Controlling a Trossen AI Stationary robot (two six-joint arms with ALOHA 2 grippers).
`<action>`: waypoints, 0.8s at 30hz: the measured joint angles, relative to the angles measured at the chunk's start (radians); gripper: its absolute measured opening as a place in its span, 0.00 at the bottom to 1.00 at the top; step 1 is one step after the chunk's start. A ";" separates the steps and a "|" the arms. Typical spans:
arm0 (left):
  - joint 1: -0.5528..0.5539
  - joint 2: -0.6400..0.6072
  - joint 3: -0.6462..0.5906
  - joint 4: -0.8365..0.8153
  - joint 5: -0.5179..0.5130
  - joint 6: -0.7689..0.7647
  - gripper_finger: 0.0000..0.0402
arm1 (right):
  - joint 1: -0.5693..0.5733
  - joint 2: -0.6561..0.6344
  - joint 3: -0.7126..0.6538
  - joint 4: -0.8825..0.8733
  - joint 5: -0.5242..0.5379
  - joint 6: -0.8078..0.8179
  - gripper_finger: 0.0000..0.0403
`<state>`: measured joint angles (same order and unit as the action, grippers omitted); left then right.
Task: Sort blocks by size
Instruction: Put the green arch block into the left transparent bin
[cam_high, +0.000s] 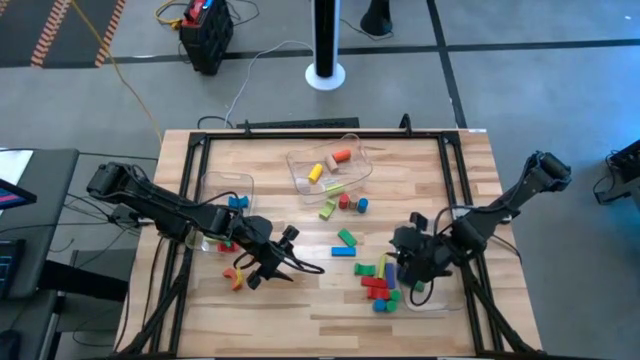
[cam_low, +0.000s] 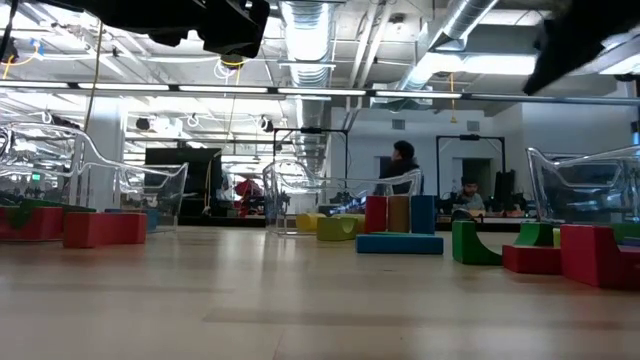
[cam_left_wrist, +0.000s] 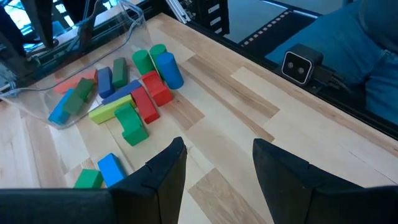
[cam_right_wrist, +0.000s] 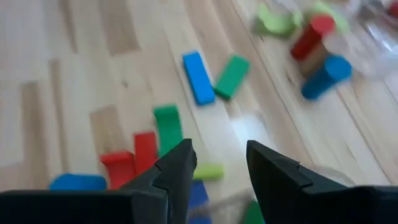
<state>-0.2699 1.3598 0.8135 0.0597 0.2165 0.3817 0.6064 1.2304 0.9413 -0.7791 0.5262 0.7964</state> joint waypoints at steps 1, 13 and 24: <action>0.000 0.000 0.000 0.000 0.000 0.000 0.45 | -0.005 0.000 0.000 0.027 0.000 -0.031 0.45; 0.000 0.000 0.000 -0.001 0.000 -0.004 0.45 | -0.070 0.025 0.001 0.229 -0.046 -0.264 0.45; 0.000 0.000 0.000 -0.004 0.000 -0.021 0.45 | -0.152 0.215 0.045 0.252 -0.210 -0.406 0.45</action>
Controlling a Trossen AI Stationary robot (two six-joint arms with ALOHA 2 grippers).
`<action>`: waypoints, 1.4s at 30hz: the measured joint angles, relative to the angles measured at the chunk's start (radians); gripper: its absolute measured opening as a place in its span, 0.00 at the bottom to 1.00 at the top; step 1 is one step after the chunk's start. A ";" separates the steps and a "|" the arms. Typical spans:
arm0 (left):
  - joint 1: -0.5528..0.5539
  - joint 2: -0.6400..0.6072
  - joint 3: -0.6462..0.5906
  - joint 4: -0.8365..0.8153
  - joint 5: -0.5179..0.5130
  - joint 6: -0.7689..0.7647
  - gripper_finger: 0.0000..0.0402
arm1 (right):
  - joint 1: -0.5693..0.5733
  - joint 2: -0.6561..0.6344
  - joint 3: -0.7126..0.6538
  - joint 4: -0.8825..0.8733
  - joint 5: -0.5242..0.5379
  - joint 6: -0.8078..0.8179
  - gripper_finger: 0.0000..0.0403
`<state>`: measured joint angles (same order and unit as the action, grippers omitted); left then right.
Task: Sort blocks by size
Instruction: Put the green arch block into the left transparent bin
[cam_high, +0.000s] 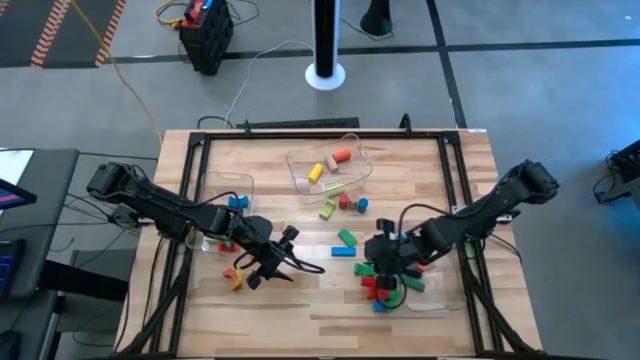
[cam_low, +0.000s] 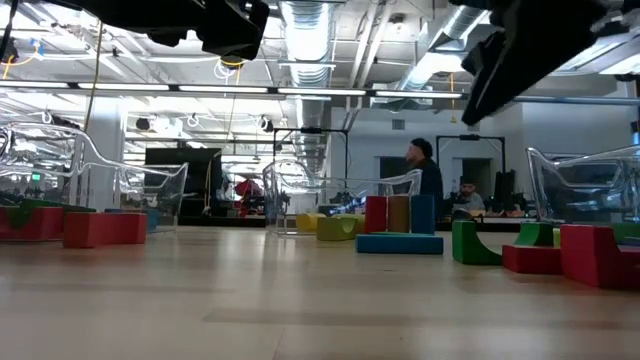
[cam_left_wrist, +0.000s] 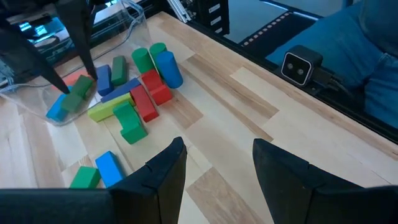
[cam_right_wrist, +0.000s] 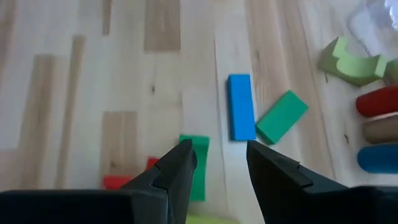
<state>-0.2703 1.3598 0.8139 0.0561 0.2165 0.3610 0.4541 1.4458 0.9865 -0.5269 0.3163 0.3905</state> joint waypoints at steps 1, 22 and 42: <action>0.000 0.000 0.000 -0.003 0.000 -0.004 0.45 | -0.002 0.011 0.010 -0.011 -0.005 -0.009 0.45; 0.000 0.000 0.000 -0.019 -0.012 -0.021 0.45 | -0.005 0.145 0.122 -0.112 -0.064 -0.164 0.45; 0.000 0.000 0.000 -0.011 -0.016 -0.027 0.45 | -0.019 0.283 0.153 -0.094 -0.182 -0.297 0.45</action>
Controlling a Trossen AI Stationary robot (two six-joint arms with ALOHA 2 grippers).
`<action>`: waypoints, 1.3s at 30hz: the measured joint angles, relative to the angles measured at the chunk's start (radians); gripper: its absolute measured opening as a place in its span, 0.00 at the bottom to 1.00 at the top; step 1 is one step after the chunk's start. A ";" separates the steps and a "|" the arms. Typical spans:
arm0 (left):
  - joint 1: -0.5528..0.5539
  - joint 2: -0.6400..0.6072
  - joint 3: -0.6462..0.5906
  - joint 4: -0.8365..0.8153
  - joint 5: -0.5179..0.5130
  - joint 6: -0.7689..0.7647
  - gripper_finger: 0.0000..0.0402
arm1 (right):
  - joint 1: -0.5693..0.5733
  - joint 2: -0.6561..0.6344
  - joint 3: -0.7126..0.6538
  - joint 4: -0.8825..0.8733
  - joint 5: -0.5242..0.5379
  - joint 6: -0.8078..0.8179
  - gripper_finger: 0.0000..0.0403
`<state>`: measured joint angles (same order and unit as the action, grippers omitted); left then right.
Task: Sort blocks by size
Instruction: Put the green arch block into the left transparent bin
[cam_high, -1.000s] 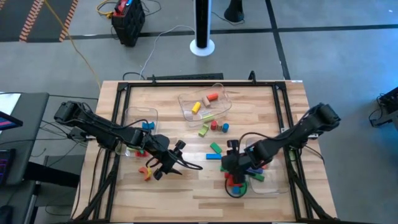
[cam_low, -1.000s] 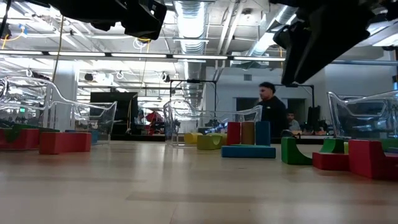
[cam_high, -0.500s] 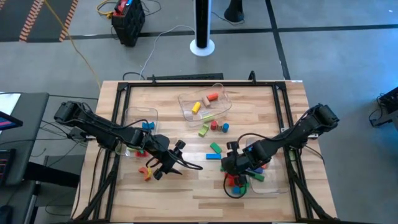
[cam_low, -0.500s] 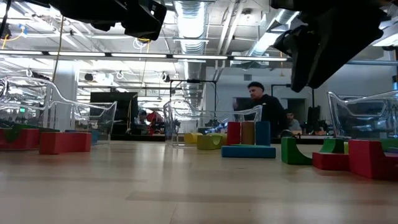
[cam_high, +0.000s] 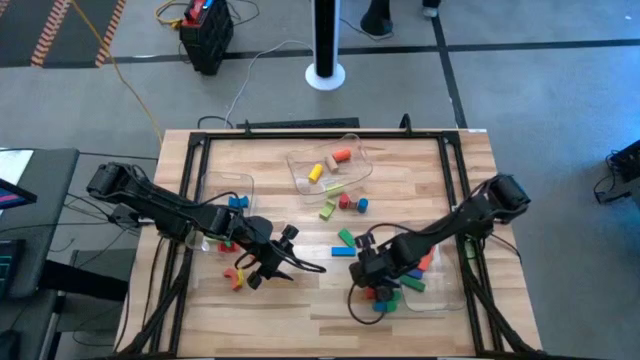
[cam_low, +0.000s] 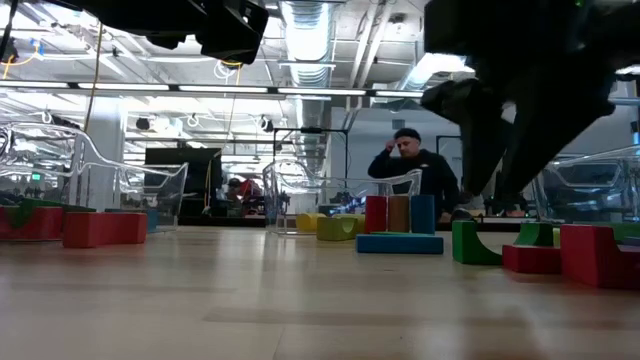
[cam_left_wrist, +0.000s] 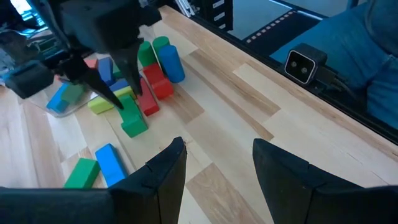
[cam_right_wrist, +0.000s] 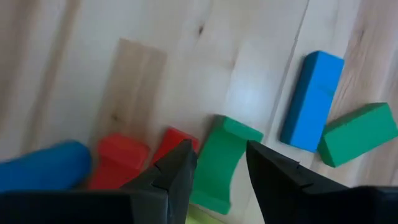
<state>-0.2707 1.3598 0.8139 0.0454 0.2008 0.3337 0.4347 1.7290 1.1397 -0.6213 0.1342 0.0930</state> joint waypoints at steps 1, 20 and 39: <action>0.000 0.000 0.000 -0.001 0.000 -0.004 0.45 | -0.001 0.013 0.013 -0.010 0.003 -0.015 0.45; 0.000 0.000 0.000 -0.004 0.000 -0.013 0.45 | -0.026 0.157 0.122 -0.081 0.022 -0.206 0.40; 0.000 0.000 0.000 -0.010 0.000 -0.018 0.45 | -0.058 0.157 0.182 -0.242 0.043 -0.012 0.40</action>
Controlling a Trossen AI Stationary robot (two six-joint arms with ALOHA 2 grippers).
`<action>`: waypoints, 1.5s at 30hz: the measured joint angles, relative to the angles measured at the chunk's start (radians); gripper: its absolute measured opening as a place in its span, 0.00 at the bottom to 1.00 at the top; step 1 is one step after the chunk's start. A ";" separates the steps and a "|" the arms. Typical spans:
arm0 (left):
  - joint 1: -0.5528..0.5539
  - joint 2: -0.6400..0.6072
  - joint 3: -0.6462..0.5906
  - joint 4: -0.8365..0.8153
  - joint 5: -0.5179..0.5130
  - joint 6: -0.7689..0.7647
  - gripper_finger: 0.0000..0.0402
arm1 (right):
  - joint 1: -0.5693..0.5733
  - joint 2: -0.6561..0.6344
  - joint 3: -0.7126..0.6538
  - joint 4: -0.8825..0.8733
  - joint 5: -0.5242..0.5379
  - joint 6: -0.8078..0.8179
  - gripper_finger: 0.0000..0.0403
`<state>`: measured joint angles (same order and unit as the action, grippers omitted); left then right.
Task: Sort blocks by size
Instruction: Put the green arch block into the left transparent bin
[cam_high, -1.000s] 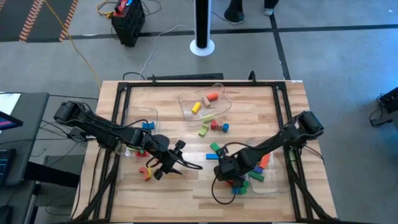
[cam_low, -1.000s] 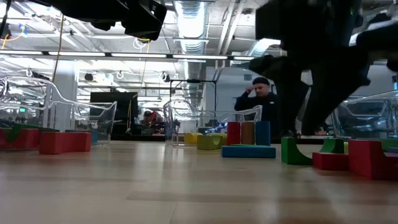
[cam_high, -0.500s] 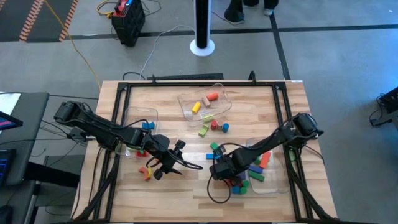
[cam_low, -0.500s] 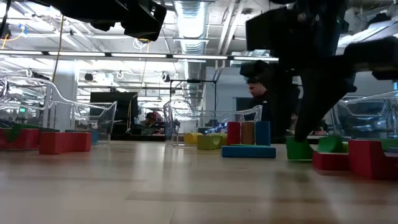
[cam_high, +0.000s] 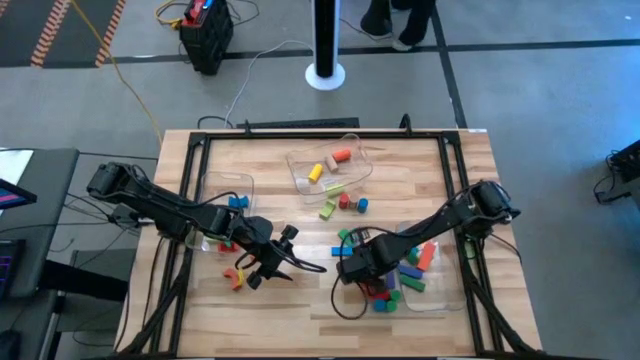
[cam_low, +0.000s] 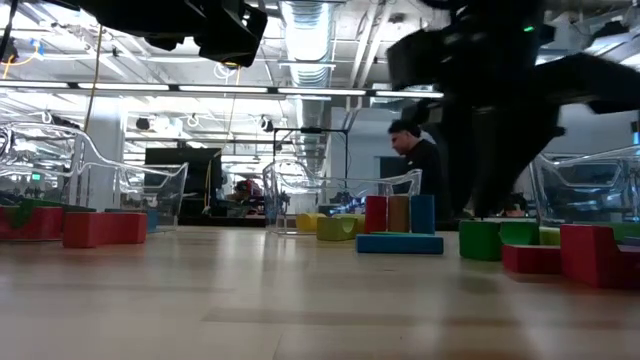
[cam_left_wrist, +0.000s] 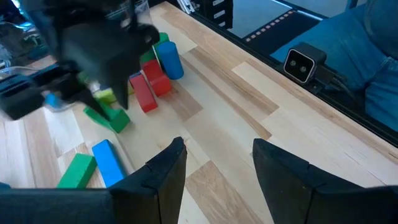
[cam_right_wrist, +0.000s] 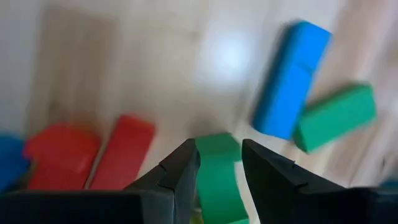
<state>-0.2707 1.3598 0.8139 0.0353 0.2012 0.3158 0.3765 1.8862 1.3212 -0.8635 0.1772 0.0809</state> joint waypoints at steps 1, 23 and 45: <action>0.000 0.000 0.000 -0.001 0.000 -0.003 0.45 | -0.008 0.000 0.000 0.000 -0.005 0.053 0.40; 0.000 0.000 0.000 -0.035 0.001 0.038 0.45 | -0.038 -0.001 0.000 -0.006 -0.096 0.579 0.40; 0.000 0.052 0.001 -0.041 -0.001 0.039 0.45 | -0.040 0.049 -0.002 0.012 -0.054 0.655 0.40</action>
<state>-0.2710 1.4122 0.8149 -0.0057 0.2001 0.3548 0.3367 1.9349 1.3191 -0.8511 0.1234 0.7360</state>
